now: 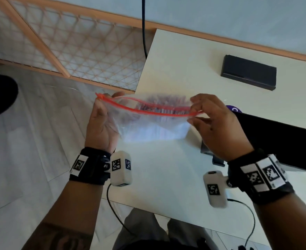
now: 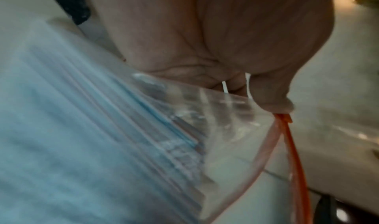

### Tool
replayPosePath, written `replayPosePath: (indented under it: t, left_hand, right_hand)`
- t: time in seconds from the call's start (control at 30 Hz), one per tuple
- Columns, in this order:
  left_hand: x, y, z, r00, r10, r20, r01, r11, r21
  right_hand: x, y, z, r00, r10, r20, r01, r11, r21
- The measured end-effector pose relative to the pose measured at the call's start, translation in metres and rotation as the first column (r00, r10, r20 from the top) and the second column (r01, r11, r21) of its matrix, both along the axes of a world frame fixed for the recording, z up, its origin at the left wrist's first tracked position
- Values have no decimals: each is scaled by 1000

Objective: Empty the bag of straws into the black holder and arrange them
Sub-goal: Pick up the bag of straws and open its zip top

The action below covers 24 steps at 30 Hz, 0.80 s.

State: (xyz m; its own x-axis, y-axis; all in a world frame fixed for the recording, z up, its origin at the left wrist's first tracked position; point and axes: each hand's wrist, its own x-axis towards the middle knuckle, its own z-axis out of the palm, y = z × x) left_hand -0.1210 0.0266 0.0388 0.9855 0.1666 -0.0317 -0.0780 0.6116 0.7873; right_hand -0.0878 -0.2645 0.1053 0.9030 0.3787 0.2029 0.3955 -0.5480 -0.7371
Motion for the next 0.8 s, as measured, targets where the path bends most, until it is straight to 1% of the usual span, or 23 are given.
replayPosePath:
  t: [0.07,0.1,0.13,0.17,0.23,0.27,0.33,0.4,0.47,0.57,0.63,0.73,0.8]
  left_hand:
    - [-2,2,0,997,-30,-72,43,983,179]
    - [-3,4,0,992,-48,-114,77,960,268]
    - [-5,4,-2,988,-70,-139,116,926,359]
    - [-8,4,-3,988,-86,-128,136,875,464]
    - [-14,0,-7,989,-106,-106,149,792,592]
    - [-15,-3,-9,990,-102,-100,142,780,610]
    - [-15,-6,-10,995,-75,-69,102,779,619]
    - [-15,-4,-12,996,-70,-52,87,779,621]
    - [-15,0,-12,995,-86,-51,99,770,631]
    - [-17,1,-12,989,-133,-62,142,764,629]
    - [-17,2,-15,983,-165,-84,181,765,618]
    - [-19,3,-20,978,-183,-95,203,767,608]
    - [-19,1,-21,976,-197,-94,213,767,606]
  right_hand:
    - [2,1,2,999,-6,36,7,1000,-23]
    - [3,0,4,998,18,58,-15,998,-57]
    - [4,-1,5,995,55,86,-45,993,-108]
    - [5,-1,7,988,100,115,-80,982,-169]
    - [7,0,12,978,174,113,-135,946,-295]
    - [8,1,15,980,179,83,-139,926,-351]
    - [11,2,21,990,129,47,-97,896,-433]
    - [14,3,27,995,71,67,-31,879,-476]
    - [15,3,30,993,45,109,16,866,-499]
    - [13,4,31,992,38,122,33,848,-529]
    - [7,6,30,998,10,67,28,846,-532]
    - [0,13,25,999,-49,-6,39,858,-511]
    - [2,15,16,993,-87,-83,42,900,-433]
